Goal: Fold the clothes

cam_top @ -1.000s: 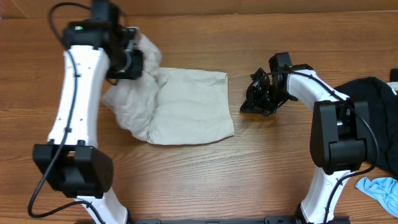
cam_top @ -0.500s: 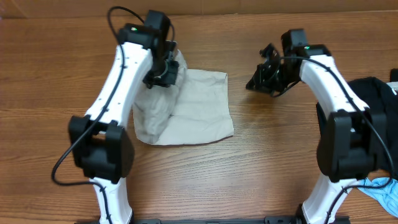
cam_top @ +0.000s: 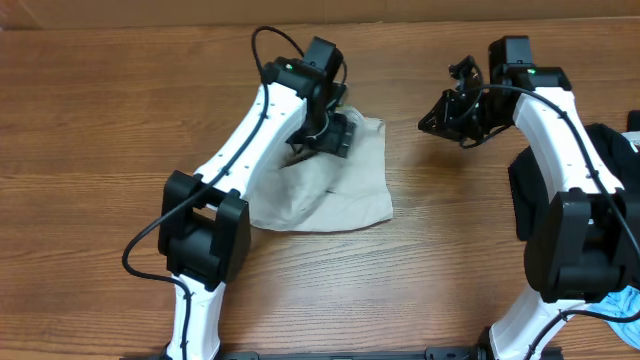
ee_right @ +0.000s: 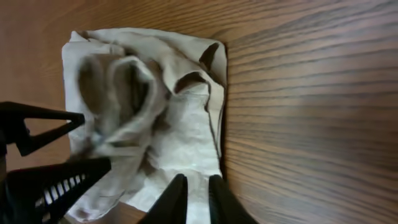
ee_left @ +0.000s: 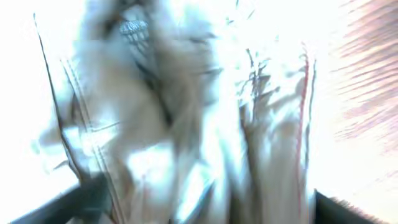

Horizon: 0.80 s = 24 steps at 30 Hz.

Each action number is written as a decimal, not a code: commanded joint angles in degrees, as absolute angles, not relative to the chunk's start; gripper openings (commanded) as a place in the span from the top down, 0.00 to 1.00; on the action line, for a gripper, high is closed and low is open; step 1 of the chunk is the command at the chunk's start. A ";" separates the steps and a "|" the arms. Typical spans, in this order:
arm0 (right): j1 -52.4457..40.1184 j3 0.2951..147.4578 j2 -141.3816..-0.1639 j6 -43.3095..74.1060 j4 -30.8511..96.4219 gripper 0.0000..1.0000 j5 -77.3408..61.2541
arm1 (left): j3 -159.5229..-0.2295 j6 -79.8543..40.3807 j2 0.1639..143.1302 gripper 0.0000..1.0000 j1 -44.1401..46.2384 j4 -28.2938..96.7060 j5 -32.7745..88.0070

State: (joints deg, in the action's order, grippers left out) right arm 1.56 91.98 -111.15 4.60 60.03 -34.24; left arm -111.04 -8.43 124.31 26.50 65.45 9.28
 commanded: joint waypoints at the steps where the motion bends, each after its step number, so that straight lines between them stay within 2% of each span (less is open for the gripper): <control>1: 3.53 93.17 -109.58 4.69 59.94 0.81 -36.23 | -111.96 -9.04 124.62 0.00 27.16 64.42 10.68; 9: 7.42 96.12 -108.12 4.47 62.24 0.73 -37.85 | -121.12 -1.89 124.60 0.00 27.42 74.56 11.68; 12: 8.25 97.58 -108.05 3.57 64.12 0.72 -37.82 | -124.11 -1.76 124.60 0.00 27.59 80.86 4.95; 16: 8.78 97.91 -108.05 1.91 65.54 0.70 -37.21 | -123.39 -7.64 124.77 0.00 27.03 86.37 -4.69; 19: 8.75 97.91 -108.05 1.65 65.95 0.68 -35.62 | -119.98 -9.04 124.79 0.23 25.98 85.91 -3.01; 20: 8.75 97.91 -108.05 1.65 66.00 0.68 -35.48 | -117.78 -10.20 124.84 0.37 25.85 84.58 -2.48; 22: 8.75 97.91 -108.05 1.65 66.02 0.67 -35.44 | -114.52 -11.42 124.84 0.56 25.87 81.95 -1.65; 24: 8.75 97.91 -108.05 1.65 66.00 0.66 -35.44 | -111.94 -11.40 124.84 0.68 26.20 78.89 1.63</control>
State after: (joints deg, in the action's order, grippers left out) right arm 8.60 96.23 -109.93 2.59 66.02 -35.73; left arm -116.22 -9.23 124.44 26.04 81.91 -1.13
